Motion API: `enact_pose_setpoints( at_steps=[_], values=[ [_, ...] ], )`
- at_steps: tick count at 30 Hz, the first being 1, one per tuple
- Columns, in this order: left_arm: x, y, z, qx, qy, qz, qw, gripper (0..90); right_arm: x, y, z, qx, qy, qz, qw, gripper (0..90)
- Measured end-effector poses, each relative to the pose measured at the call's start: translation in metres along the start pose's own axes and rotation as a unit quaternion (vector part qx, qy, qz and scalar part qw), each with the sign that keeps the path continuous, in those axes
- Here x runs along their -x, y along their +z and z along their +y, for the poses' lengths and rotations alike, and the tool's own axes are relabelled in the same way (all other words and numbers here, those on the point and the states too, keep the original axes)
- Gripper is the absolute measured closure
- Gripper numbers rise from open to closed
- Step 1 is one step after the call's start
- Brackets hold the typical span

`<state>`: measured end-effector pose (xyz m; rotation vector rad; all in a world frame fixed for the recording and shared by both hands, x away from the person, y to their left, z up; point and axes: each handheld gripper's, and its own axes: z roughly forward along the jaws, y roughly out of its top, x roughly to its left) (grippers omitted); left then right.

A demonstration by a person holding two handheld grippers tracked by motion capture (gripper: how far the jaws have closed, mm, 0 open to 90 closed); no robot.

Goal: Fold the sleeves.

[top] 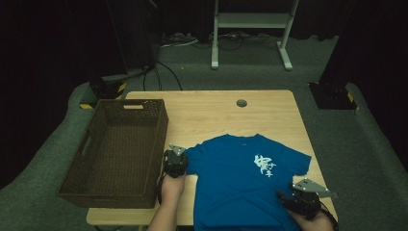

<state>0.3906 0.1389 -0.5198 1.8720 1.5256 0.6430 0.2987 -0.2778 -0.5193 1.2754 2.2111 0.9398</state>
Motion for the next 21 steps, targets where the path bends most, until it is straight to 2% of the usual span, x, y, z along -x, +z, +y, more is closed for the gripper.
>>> enact_pose_setpoints(
  at_steps=[9, 16, 21],
  values=[
    [0.002, -0.009, 0.003, 0.010, -0.003, 0.001, 0.9999, 86.5, 0.000, 0.000, 0.000, -0.002, 0.000, 0.000, 1.0000, 41.2],
    [0.010, -0.020, 0.011, 0.024, 0.012, 0.001, 0.9996, 86.4, 0.001, 0.000, 0.000, -0.001, -0.002, 0.003, 1.0000, 41.3],
    [0.019, -0.025, 0.014, 0.029, 0.022, -0.010, 0.9993, 86.4, 0.000, 0.000, 0.001, -0.002, -0.002, 0.002, 1.0000, 41.3]
  ],
)
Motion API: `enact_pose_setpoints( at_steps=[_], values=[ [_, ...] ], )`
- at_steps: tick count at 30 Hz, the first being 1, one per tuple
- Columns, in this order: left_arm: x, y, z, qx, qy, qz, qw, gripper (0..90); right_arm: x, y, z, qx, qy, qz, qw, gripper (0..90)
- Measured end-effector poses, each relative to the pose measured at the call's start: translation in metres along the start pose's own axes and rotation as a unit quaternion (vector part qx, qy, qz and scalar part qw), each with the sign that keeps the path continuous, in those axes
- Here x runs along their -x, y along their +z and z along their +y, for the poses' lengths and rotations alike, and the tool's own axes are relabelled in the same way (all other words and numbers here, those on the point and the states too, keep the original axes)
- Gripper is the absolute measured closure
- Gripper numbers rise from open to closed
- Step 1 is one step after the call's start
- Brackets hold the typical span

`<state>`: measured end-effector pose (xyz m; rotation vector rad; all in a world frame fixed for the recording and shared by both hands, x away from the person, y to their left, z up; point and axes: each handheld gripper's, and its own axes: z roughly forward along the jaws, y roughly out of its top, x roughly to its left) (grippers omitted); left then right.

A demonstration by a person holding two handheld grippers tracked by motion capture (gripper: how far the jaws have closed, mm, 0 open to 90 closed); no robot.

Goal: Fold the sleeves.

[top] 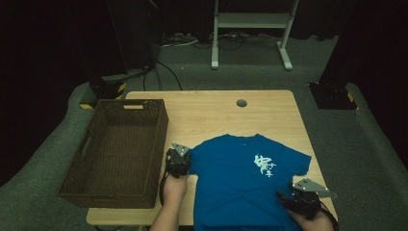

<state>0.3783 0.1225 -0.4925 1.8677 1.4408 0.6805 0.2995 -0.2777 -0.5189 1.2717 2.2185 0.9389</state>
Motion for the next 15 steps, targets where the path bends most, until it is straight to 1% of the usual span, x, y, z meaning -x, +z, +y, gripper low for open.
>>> enact_pose_setpoints(
  at_steps=[9, 15],
  values=[
    [0.020, -0.004, 0.007, 0.016, 0.021, -0.019, 0.9995, 86.4, -0.001, 0.000, 0.000, 0.000, 0.002, -0.002, 1.0000, 41.3],
    [0.037, -0.003, 0.012, 0.018, 0.040, -0.032, 0.9985, 86.5, 0.000, 0.000, 0.000, 0.001, 0.001, -0.001, 1.0000, 41.3]
  ],
)
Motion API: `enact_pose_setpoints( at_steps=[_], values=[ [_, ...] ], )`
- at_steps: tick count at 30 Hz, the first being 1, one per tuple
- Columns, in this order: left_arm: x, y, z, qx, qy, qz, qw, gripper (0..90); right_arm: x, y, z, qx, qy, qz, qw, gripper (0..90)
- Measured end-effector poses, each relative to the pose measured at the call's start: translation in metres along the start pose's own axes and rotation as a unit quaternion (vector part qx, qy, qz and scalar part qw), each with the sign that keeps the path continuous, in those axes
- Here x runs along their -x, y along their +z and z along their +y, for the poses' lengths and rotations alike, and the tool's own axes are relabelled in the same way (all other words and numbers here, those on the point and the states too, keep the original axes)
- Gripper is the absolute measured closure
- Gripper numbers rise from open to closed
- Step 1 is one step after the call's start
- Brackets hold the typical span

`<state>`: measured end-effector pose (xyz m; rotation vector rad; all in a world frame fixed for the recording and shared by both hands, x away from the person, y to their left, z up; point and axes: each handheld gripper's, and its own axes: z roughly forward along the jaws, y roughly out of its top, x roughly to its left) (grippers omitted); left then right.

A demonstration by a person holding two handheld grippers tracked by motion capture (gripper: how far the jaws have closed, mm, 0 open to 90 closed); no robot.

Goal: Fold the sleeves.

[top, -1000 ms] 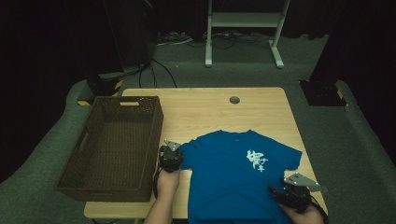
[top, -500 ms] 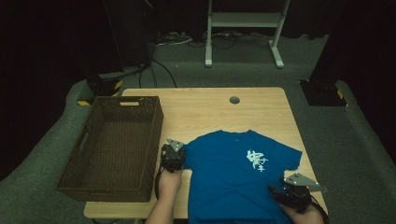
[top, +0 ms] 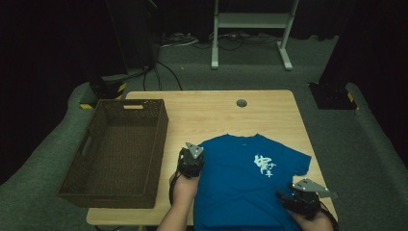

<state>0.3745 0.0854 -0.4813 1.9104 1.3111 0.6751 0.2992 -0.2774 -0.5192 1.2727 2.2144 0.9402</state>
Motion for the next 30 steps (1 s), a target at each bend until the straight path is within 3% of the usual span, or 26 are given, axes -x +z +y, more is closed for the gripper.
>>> enact_pose_setpoints(
  at_steps=[14, 17, 19, 22, 25, 30],
  values=[
    [0.041, 0.019, 0.007, -0.013, 0.044, -0.029, 0.9985, 86.6, 0.000, 0.000, 0.000, 0.000, -0.001, 0.001, 1.0000, 41.4],
    [0.050, 0.026, 0.009, -0.024, 0.051, -0.044, 0.9975, 86.4, 0.000, 0.000, 0.000, 0.000, -0.001, 0.001, 1.0000, 41.4],
    [0.062, 0.030, 0.010, -0.034, 0.064, -0.065, 0.9952, 80.1, 0.000, 0.000, 0.000, 0.000, -0.001, 0.001, 1.0000, 41.4],
    [0.072, 0.027, 0.012, -0.023, 0.078, -0.073, 0.9940, 70.1, 0.000, 0.000, 0.000, 0.001, -0.001, 0.002, 1.0000, 41.4],
    [0.067, 0.021, 0.015, -0.012, 0.070, -0.069, 0.9951, 68.4, 0.000, 0.000, 0.000, 0.001, -0.002, 0.002, 1.0000, 41.4],
    [0.046, 0.012, 0.013, -0.007, 0.052, -0.052, 0.9973, 69.4, 0.000, 0.000, 0.000, 0.001, -0.002, 0.002, 1.0000, 41.5]
  ],
)
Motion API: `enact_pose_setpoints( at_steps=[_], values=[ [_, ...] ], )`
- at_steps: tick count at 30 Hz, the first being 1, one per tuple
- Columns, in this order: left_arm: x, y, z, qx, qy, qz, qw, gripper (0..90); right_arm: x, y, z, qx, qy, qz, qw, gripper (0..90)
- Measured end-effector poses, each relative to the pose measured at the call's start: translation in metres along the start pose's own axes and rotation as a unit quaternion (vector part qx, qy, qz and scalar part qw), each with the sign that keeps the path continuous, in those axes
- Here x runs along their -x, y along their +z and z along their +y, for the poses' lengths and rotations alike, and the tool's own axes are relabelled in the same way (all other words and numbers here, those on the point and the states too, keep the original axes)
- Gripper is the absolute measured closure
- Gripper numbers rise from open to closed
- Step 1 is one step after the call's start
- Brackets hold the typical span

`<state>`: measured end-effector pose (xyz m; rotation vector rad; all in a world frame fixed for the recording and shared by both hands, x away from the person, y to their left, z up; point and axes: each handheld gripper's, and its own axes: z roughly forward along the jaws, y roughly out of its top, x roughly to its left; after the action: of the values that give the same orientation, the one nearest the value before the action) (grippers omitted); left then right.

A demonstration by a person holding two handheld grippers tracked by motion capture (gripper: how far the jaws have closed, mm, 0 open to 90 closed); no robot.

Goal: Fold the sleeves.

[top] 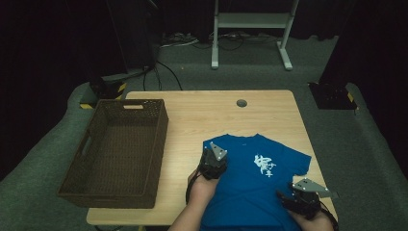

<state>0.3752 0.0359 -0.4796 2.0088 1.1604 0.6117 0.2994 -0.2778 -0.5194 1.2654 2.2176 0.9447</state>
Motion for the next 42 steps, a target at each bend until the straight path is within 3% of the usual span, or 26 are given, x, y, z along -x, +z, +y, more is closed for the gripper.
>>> enact_pose_setpoints(
  at_steps=[3, 8, 15, 18, 26, 32, 37, 39, 42],
  values=[
    [-0.008, -0.004, -0.007, -0.006, 0.002, 0.009, 0.9999, 69.7, 0.000, 0.000, 0.000, 0.000, 0.000, 0.000, 1.0000, 41.5],
    [-0.017, -0.007, -0.029, -0.020, -0.014, 0.007, 0.9997, 66.1, -0.001, 0.000, 0.000, 0.001, 0.001, -0.001, 1.0000, 41.5],
    [-0.018, -0.001, -0.051, -0.037, -0.019, 0.007, 0.9991, 61.9, -0.001, 0.001, 0.000, 0.001, 0.002, 0.000, 1.0000, 41.5],
    [-0.019, -0.001, -0.053, -0.032, -0.025, 0.005, 0.9992, 61.3, -0.002, 0.001, 0.000, 0.002, 0.001, 0.000, 1.0000, 41.5],
    [-0.022, -0.002, -0.059, -0.014, -0.018, 0.002, 0.9997, 61.5, -0.002, 0.001, 0.000, 0.004, 0.001, -0.001, 1.0000, 41.5],
    [-0.035, -0.004, -0.063, -0.010, -0.021, 0.010, 0.9997, 62.5, -0.004, 0.002, 0.001, 0.006, 0.000, 0.001, 1.0000, 40.7],
    [-0.042, -0.004, -0.062, -0.013, -0.016, 0.009, 0.9997, 62.0, -0.003, -0.004, 0.005, 0.042, -0.001, -0.006, 0.9991, 39.9],
    [-0.041, -0.004, -0.060, -0.018, -0.010, 0.014, 0.9997, 58.9, -0.001, -0.005, 0.004, 0.042, 0.006, -0.006, 0.9991, 39.2],
    [-0.042, -0.006, -0.058, -0.019, -0.012, 0.007, 0.9997, 46.7, 0.002, -0.004, 0.003, 0.037, 0.007, -0.005, 0.9993, 38.7]
  ],
)
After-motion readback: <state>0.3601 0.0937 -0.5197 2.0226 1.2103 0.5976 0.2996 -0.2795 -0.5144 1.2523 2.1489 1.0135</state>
